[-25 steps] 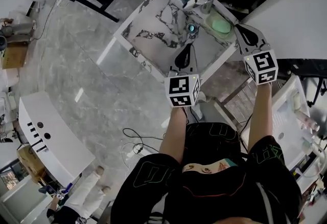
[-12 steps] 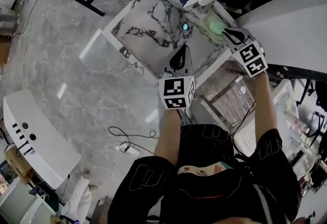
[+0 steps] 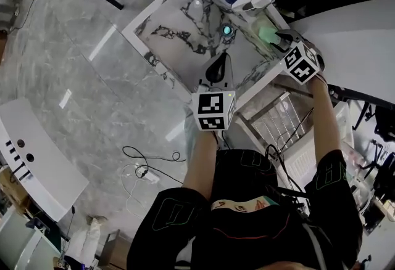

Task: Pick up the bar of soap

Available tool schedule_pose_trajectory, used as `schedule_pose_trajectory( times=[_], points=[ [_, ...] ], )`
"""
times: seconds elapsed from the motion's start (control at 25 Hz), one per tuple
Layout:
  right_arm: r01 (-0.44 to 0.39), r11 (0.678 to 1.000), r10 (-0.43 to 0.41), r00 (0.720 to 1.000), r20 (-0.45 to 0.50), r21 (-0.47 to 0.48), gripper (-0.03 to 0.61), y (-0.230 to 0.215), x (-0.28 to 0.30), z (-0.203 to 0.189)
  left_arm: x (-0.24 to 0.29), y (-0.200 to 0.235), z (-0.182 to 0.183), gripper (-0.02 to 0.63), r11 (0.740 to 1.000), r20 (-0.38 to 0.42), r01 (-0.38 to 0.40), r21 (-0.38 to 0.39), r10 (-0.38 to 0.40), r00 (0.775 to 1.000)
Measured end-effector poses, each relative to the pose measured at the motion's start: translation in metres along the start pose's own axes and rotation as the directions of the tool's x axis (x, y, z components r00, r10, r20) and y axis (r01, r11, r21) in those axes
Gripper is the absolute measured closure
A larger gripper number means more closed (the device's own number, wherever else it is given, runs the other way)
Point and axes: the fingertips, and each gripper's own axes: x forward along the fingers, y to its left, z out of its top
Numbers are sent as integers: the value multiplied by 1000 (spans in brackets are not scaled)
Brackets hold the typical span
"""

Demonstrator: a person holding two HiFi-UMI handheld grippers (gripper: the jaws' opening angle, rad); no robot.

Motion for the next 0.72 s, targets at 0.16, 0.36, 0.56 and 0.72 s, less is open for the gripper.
schedule_pose_trajectory(
  times=[0.16,0.36,0.56,0.72],
  points=[
    [-27,998,23,998,-64,-59,392,2,13,-4,3,5,-3,605,1000,-6,-4,-8,4,1000],
    [-62,989,44,990,-132,-134,367,4,28,-5,6,10,-3,606,1000,-10,-10,-17,10,1000],
    [-92,980,60,982,-177,-179,360,5,39,-9,9,16,-2,606,1000,-10,-15,-22,14,1000],
    [-99,977,65,981,-180,-186,351,3,44,-8,12,19,-1,606,999,-13,-22,-25,22,1000]
  ],
)
